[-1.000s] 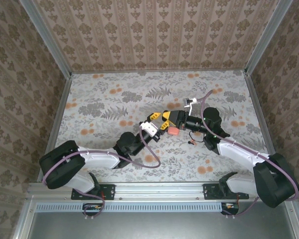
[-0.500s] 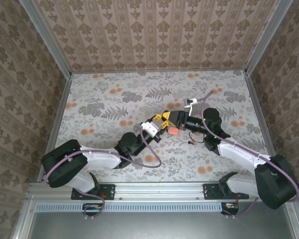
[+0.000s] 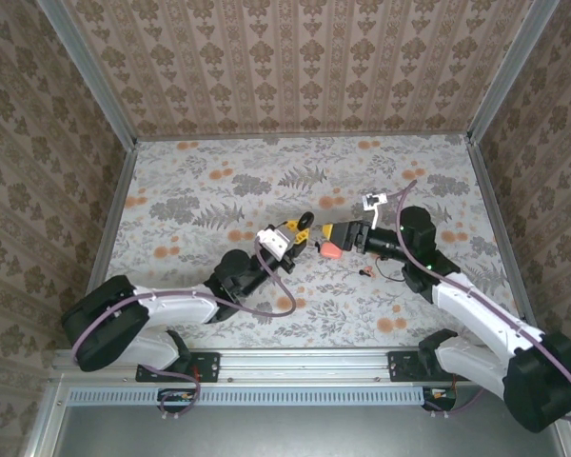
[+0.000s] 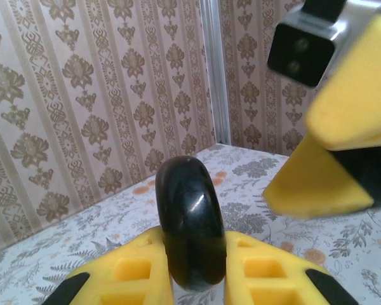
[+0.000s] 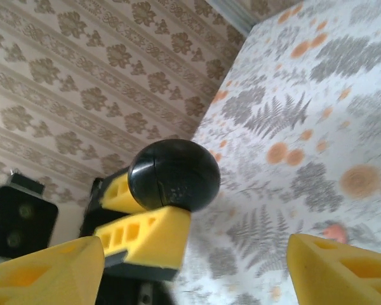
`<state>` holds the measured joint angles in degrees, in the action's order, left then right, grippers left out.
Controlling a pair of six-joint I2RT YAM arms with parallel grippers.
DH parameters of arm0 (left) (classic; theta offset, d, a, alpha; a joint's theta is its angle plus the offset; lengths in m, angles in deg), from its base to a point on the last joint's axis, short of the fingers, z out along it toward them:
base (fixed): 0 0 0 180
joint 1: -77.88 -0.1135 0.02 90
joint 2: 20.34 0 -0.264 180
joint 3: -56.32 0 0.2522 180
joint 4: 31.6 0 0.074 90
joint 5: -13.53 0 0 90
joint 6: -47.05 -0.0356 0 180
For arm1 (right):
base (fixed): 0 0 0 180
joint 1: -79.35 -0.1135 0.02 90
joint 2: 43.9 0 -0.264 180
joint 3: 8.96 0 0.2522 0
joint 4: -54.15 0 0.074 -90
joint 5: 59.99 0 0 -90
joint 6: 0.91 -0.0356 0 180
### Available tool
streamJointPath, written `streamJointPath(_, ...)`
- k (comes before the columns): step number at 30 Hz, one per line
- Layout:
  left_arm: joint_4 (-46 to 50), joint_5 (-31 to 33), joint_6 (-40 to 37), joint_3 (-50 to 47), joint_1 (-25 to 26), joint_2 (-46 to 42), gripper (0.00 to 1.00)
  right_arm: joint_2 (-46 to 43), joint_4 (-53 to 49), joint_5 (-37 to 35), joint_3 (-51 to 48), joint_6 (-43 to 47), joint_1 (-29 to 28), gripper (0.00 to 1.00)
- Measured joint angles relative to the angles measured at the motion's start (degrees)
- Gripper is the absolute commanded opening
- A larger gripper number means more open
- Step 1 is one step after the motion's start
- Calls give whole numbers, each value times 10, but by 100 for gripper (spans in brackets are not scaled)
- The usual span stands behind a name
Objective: Insert wireless bluetooth earbuds into charging case
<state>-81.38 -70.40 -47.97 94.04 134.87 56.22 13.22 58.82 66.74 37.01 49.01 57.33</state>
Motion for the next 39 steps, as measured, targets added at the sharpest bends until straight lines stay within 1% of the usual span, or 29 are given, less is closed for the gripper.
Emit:
streamJointPath(4, 74, -55, 12, -1, -20, -36, 18, -39, -70, -3, 12, 138, 5, 66)
streamJointPath(7, 146, -109, 15, 0, -37, -64, 18, -61, -119, 3, 20, 258, 5, 65)
streamJointPath(11, 246, -185, 13, 3, -57, -100, 18, -71, -190, 37, 33, 446, 5, 54)
streamJointPath(12, 274, -205, 10, 6, -61, -108, 18, -73, -207, 49, 33, 497, 5, 54)
streamJointPath(16, 366, -269, -9, 29, -66, -131, 18, -70, -252, 80, 34, 634, 5, 52)
streamJointPath(19, 426, -310, -30, 54, -68, -140, 18, -48, -297, 92, 53, 713, 5, 50)
streamJointPath(24, 492, -355, -60, 73, -68, -143, 18, -3, -340, 116, 84, 790, -1, 49)
streamJointPath(29, 545, -383, -86, 88, -68, -143, 18, 24, -366, 122, 90, 833, -35, 49)
streamJointPath(36, 560, -403, -99, 97, -68, -135, 18, 86, -385, 122, 129, 871, -73, 47)
streamJointPath(39, 563, -407, -99, 98, -68, -135, 18, 111, -398, 122, 145, 885, -82, 42)
